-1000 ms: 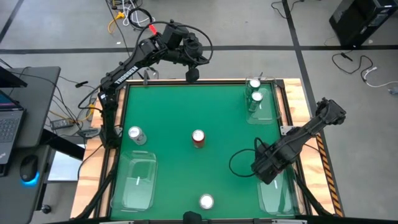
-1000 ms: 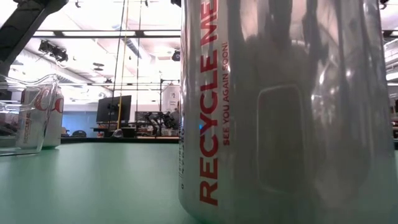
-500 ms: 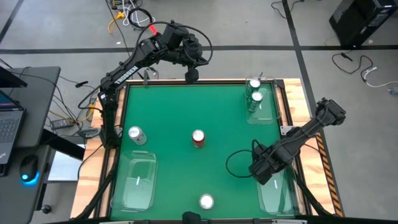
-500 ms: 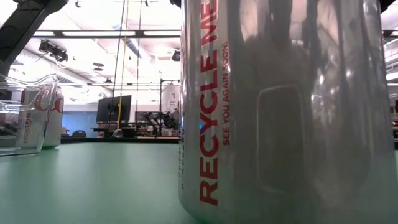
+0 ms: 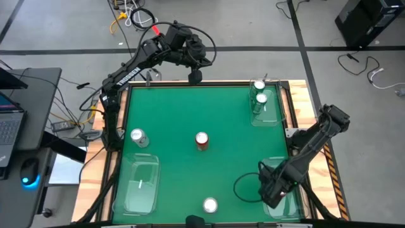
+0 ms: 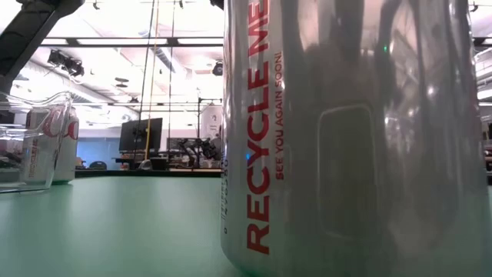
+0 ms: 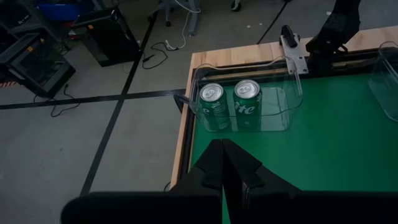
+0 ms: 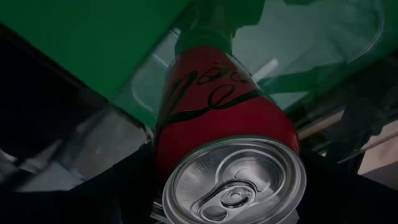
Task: Sort soda cans
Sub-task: Put the right red/black soda can into the right transparent bin
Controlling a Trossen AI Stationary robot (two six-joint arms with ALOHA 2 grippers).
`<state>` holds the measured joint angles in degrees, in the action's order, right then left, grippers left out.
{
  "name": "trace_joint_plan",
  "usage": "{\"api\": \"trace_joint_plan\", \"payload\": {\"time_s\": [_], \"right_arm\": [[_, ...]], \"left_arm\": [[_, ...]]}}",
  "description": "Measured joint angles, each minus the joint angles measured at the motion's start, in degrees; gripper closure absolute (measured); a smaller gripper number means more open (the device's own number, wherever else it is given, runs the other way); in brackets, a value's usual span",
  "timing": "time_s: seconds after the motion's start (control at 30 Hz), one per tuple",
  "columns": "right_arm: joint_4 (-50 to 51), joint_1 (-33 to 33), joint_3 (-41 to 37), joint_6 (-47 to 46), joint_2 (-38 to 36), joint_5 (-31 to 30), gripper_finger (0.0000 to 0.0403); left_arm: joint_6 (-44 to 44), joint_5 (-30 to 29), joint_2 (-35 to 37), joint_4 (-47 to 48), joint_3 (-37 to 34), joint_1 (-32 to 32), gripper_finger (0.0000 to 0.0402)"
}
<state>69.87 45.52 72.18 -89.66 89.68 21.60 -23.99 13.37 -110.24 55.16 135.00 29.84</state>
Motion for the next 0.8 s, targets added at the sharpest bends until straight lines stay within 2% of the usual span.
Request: {"api": "trace_joint_plan", "payload": {"time_s": [0.43, 0.63, 0.8], "right_arm": [[-4.93, 4.30, 0.02, 5.02, 3.52, -2.21, 0.0113], [-6.21, 4.21, 0.28, 9.58, 6.51, 0.55, 0.0113], [-6.36, 3.95, 0.20, 9.70, 6.44, 1.03, 0.0113]], "left_arm": [[0.15, -1.66, 0.00, -0.36, 0.00, -0.02, 0.0400], [0.17, -2.36, 0.02, 0.09, 0.00, -0.02, 0.0400], [0.19, -2.39, 0.02, 0.26, 0.00, -0.02, 0.0400]]}}
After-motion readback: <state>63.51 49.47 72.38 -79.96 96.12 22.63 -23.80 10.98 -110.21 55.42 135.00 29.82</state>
